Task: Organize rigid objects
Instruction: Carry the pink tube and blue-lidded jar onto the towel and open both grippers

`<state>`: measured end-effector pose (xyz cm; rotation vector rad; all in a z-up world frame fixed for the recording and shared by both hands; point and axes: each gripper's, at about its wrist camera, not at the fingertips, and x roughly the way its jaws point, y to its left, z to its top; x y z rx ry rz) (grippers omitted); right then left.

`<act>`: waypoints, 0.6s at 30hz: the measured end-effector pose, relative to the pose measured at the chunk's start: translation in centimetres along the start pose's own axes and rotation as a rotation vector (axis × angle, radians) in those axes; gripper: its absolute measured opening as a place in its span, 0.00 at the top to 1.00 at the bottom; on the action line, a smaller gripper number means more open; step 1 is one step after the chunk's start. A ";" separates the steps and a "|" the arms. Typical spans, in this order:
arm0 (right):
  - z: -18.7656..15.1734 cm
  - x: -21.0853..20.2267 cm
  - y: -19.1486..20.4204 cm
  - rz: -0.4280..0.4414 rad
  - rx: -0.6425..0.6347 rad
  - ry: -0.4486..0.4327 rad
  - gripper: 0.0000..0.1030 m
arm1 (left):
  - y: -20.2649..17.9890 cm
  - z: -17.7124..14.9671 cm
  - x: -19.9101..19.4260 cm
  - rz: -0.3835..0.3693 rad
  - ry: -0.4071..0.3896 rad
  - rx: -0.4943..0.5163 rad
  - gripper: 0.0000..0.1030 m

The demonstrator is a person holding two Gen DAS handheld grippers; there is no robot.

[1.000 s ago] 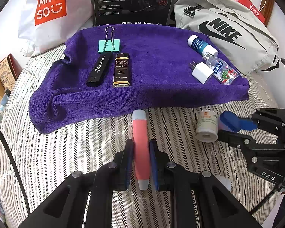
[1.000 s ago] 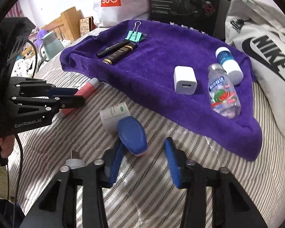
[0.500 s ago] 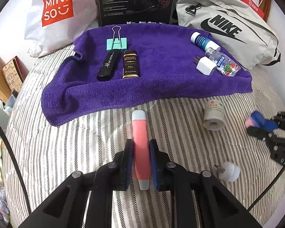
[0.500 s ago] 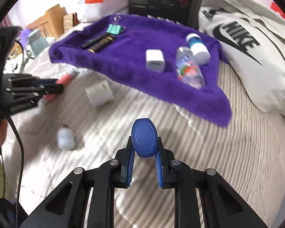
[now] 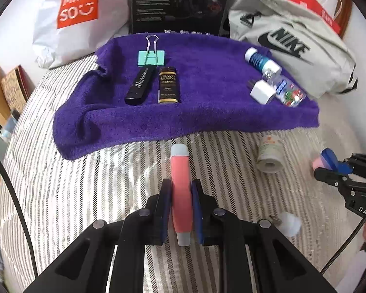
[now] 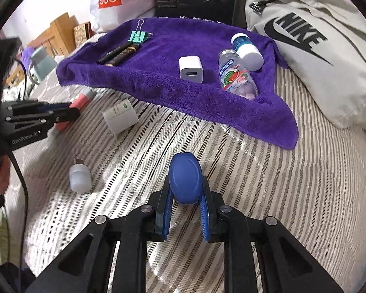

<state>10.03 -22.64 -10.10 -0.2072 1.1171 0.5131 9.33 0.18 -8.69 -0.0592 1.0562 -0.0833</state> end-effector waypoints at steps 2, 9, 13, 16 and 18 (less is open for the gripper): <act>0.1 -0.6 0.1 0.005 -0.006 -0.013 0.81 | 0.3 0.0 -0.6 -0.010 -0.009 -0.006 0.84; 0.6 -2.0 0.5 0.000 -0.016 -0.032 0.81 | 1.3 0.6 -2.0 -0.012 -0.019 -0.016 0.84; 1.3 -2.5 0.4 0.017 -0.007 -0.048 0.81 | 1.5 1.6 -2.7 -0.026 -0.030 -0.020 0.84; 2.1 -2.7 0.2 0.026 0.002 -0.059 0.81 | 1.6 2.7 -2.9 -0.008 -0.047 -0.009 0.84; 2.9 -2.8 0.0 0.036 0.011 -0.072 0.81 | 1.6 3.6 -2.9 -0.002 -0.054 -0.009 0.84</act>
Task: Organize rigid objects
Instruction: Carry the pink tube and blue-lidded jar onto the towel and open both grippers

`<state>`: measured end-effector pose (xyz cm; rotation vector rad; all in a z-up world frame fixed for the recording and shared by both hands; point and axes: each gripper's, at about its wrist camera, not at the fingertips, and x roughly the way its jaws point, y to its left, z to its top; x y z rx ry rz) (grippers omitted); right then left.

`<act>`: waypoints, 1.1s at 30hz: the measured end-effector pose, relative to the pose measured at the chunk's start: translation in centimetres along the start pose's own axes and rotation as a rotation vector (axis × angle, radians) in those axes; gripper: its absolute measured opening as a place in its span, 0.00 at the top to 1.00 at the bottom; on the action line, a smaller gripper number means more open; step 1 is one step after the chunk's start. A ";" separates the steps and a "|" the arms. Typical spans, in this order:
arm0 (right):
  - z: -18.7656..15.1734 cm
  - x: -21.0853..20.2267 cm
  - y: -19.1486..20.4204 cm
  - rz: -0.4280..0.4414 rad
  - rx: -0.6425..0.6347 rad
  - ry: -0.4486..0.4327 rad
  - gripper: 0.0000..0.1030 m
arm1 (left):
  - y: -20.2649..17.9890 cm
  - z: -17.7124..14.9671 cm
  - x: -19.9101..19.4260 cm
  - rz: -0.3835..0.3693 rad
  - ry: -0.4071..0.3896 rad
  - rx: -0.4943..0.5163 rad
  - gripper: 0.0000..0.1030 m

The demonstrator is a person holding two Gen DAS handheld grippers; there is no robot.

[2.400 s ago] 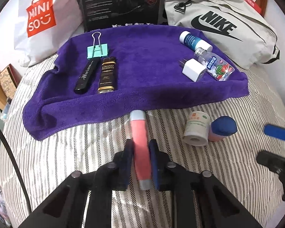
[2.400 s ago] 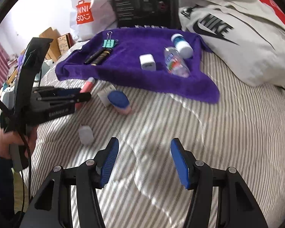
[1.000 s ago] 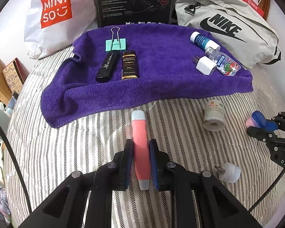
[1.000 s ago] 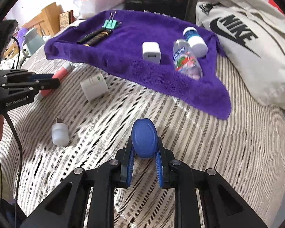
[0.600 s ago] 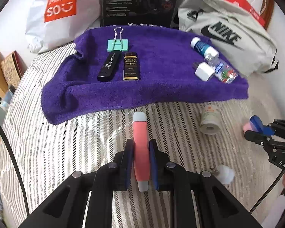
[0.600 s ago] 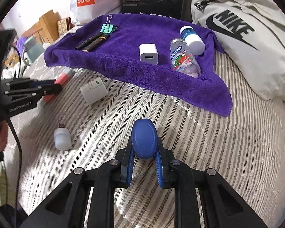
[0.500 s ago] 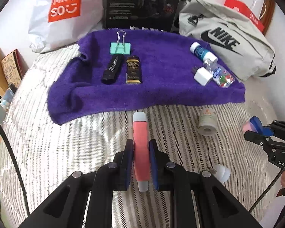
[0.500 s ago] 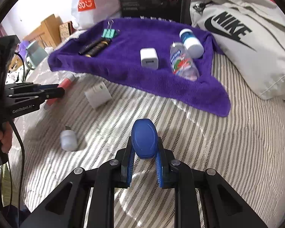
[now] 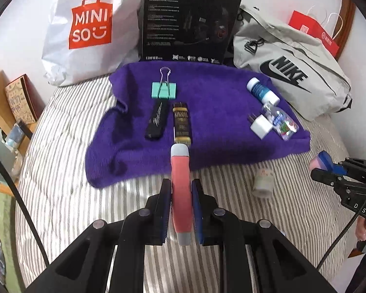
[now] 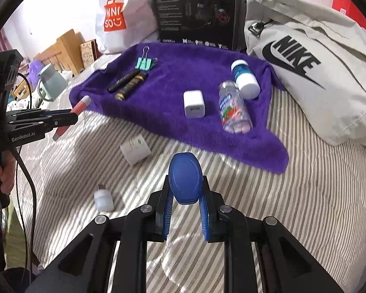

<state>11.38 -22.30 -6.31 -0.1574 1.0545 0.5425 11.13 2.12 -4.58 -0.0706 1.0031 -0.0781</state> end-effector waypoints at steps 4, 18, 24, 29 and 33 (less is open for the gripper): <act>1.7 0.2 -0.6 0.014 0.026 -0.022 0.81 | -0.2 1.7 0.3 -0.005 -0.009 0.013 0.84; 8.0 3.5 -2.5 -0.012 0.021 -0.024 0.81 | -0.7 5.2 3.6 -0.047 0.015 0.019 0.84; 10.6 6.6 -2.6 -0.030 0.008 -0.006 0.81 | 0.4 6.1 4.3 -0.043 0.018 0.002 0.84; 12.6 9.8 -2.5 -0.044 -0.013 0.027 0.81 | 1.0 6.5 4.9 -0.035 0.027 0.003 0.84; 13.3 12.2 -2.3 -0.049 -0.030 0.067 0.81 | 1.3 6.8 5.4 -0.039 0.031 0.002 0.84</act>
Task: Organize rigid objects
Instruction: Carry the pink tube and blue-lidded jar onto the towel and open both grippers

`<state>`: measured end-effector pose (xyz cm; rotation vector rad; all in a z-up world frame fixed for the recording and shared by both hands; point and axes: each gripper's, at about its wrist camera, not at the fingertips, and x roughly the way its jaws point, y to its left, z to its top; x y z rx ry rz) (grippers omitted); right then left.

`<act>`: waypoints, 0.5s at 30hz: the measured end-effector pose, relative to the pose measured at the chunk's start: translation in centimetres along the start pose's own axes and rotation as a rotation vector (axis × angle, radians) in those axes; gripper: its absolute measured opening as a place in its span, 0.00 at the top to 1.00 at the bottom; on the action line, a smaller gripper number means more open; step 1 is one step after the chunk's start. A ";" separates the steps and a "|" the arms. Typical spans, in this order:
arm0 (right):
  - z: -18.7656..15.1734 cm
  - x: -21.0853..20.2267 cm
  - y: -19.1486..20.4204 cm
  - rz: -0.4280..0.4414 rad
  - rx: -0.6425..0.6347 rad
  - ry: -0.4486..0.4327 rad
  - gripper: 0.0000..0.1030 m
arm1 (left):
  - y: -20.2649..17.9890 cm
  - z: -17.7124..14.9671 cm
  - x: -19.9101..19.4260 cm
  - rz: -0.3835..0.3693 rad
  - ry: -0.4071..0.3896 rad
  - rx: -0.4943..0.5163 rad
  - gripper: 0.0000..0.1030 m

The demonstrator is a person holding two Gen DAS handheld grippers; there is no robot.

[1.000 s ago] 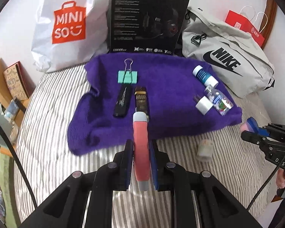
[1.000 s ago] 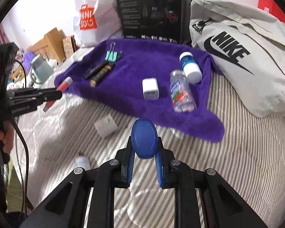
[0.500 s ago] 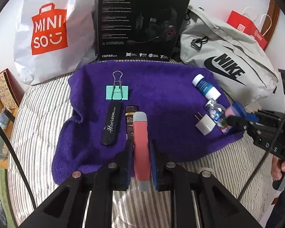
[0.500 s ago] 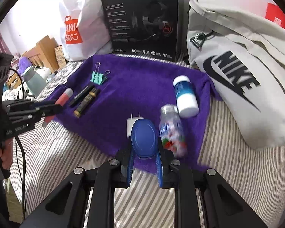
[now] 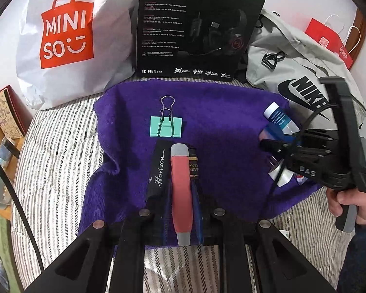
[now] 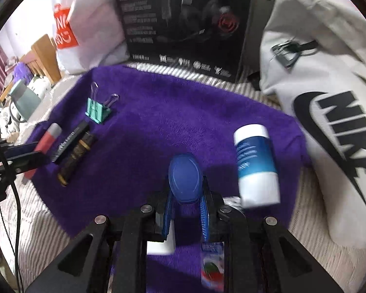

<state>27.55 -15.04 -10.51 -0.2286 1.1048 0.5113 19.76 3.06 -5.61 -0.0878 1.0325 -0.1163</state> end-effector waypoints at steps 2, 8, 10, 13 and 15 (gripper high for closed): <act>0.3 0.8 0.3 -0.013 -0.015 0.015 0.81 | 0.1 0.1 0.2 -0.006 0.004 -0.002 0.84; 0.6 1.5 0.6 -0.016 -0.029 0.014 0.81 | 0.3 0.3 0.6 -0.009 0.010 -0.008 0.84; 0.6 1.5 0.6 -0.013 -0.037 0.016 0.80 | 0.2 0.3 0.6 -0.012 0.009 -0.009 0.84; 0.4 1.2 0.4 0.001 -0.035 0.012 0.79 | 0.2 0.4 0.9 -0.015 0.014 -0.010 0.84; 0.3 1.1 0.3 0.026 -0.030 0.013 0.68 | 0.2 0.4 1.0 -0.012 0.019 -0.009 0.84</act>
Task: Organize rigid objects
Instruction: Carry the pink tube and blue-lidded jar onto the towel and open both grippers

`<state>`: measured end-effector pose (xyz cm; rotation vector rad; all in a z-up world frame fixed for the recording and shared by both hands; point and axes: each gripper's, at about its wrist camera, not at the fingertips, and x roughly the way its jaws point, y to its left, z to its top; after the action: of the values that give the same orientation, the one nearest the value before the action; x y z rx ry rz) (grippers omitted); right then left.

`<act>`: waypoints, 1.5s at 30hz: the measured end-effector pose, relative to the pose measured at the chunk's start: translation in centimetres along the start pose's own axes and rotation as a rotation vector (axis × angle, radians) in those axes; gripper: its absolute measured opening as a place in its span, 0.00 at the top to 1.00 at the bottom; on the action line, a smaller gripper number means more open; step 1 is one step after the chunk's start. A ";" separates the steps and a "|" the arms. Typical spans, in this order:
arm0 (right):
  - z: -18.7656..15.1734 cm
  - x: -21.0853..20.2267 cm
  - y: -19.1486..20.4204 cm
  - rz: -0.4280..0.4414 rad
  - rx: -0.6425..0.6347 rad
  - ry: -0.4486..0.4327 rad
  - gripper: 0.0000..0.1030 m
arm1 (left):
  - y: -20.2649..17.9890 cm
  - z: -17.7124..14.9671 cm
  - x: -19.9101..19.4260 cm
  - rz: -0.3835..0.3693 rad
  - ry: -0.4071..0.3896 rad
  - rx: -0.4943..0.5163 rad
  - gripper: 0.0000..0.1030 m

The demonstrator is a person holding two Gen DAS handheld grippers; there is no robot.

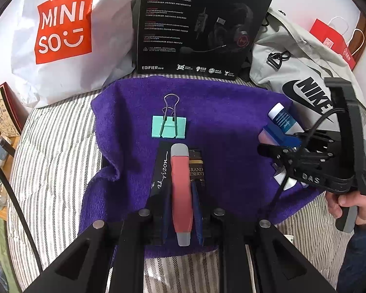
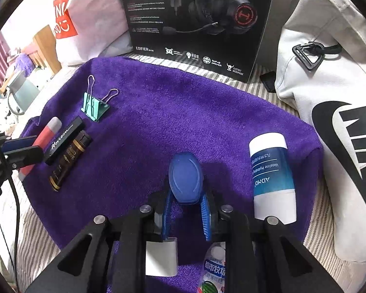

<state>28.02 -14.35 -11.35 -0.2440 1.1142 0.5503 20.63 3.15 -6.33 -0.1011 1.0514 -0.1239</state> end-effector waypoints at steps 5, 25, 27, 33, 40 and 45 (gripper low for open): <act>-0.3 -1.2 0.5 -0.056 -0.026 -0.011 0.54 | -0.3 0.0 0.7 0.005 0.017 0.009 0.84; -4.4 -10.0 -0.5 -0.106 0.007 -0.132 0.46 | -2.0 0.3 3.2 0.090 0.064 0.080 0.83; -5.0 -10.5 -0.7 -0.104 0.013 -0.135 0.46 | -2.0 0.2 3.1 0.087 0.062 0.071 0.83; -6.2 -11.2 -1.2 -0.107 0.038 -0.135 0.46 | -1.9 0.2 3.1 0.091 0.059 0.066 0.83; -7.2 -11.4 -1.4 -0.114 0.051 -0.127 0.46 | -1.9 -0.4 2.7 0.087 0.056 0.063 0.78; -8.4 -12.1 -1.0 -0.121 0.057 -0.125 0.46 | -1.9 -1.3 1.7 0.097 0.051 0.057 0.73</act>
<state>18.03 -22.61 -4.22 -0.2226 0.9857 0.4199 20.23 1.00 -8.21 0.0045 1.1006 -0.0687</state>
